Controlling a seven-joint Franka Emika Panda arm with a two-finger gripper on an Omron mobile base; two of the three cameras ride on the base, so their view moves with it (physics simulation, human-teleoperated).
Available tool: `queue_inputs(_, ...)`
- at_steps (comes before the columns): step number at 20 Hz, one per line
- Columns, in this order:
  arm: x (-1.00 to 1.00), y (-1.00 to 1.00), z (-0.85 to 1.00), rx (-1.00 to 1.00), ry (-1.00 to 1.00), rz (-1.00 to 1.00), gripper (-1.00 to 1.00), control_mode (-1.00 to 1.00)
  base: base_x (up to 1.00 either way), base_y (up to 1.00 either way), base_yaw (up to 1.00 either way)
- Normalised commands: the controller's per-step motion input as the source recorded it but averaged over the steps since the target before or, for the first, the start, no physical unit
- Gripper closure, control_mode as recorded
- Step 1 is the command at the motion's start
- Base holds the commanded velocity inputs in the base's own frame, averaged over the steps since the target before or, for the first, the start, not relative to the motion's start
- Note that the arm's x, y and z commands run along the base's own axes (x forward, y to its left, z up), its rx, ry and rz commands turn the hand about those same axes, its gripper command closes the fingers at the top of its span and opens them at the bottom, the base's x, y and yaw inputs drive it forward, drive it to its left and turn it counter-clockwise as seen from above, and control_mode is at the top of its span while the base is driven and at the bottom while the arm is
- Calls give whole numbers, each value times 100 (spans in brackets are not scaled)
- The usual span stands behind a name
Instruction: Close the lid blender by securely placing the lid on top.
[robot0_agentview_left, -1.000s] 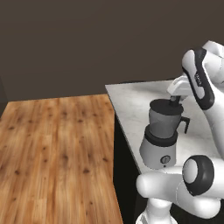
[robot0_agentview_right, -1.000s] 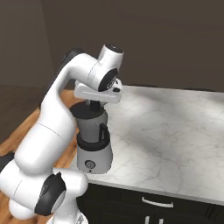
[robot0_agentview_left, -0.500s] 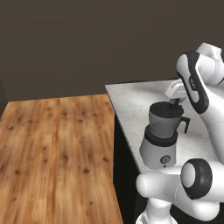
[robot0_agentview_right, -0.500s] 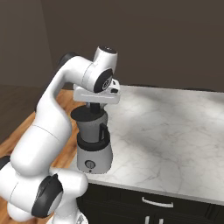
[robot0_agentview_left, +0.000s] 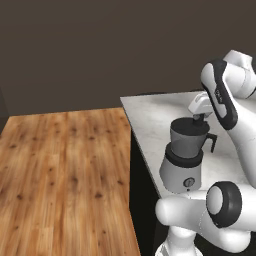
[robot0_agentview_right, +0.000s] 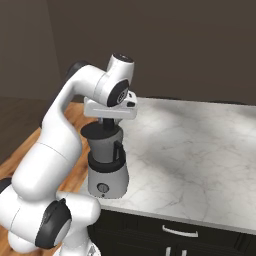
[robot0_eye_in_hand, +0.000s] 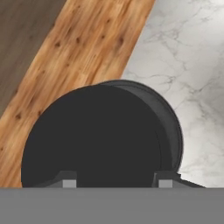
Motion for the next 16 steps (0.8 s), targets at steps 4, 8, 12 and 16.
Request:
queue_inputs(4, 0, 0, -4, 0, -1, 4, 100, -100, 0, 0, 0)
queue_inputs(8, 0, 0, -3, 0, -3, 4, 100, -100, 0, 0, 0)
queue_inputs(12, 0, -1, -3, 0, -6, 4, 100, -100, 0, 0, 0)
queue_inputs(16, 0, -2, -1, 0, -7, 2, 100, -100, 0, 0, 0)
